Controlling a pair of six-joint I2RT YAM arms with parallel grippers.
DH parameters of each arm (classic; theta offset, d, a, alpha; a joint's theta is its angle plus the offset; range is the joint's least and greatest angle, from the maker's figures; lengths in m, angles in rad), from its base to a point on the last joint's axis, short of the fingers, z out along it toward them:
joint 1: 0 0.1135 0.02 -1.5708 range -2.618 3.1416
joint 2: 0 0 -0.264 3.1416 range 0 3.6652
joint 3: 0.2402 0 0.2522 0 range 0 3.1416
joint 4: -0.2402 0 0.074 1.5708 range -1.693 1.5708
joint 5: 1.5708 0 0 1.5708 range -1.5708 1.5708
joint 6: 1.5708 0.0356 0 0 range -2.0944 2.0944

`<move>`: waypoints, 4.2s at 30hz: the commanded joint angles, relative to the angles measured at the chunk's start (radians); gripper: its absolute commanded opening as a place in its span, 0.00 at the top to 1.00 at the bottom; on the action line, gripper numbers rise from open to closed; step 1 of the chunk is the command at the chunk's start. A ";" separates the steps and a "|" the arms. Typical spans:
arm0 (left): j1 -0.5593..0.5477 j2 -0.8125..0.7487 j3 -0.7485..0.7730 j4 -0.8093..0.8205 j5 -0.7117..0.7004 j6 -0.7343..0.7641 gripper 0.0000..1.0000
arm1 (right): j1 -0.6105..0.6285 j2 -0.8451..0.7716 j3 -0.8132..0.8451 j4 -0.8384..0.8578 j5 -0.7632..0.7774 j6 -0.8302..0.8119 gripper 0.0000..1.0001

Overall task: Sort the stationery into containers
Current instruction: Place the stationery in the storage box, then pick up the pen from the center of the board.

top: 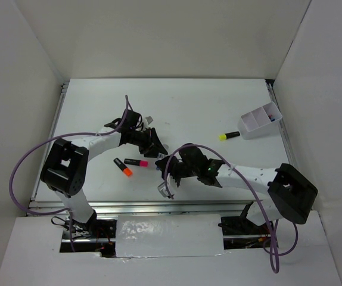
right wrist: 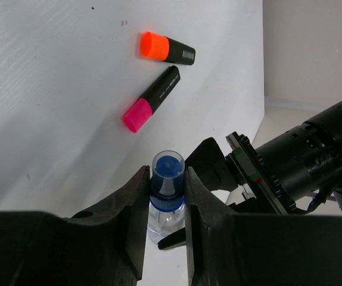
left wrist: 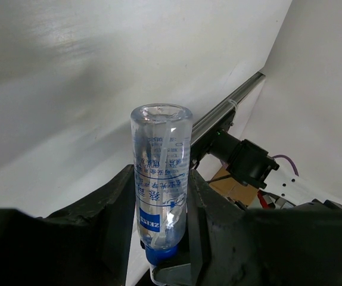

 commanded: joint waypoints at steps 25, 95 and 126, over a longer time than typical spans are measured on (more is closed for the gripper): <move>0.201 -0.146 0.190 0.082 -0.231 0.312 0.01 | -1.030 -0.238 0.220 0.230 0.152 1.755 1.00; 0.154 0.000 0.339 -0.026 -0.057 0.670 0.01 | -1.081 0.231 0.775 -0.859 -0.245 0.719 0.54; 0.271 0.038 0.284 0.019 0.144 0.645 0.01 | -0.664 0.646 0.843 -1.012 0.510 0.209 0.24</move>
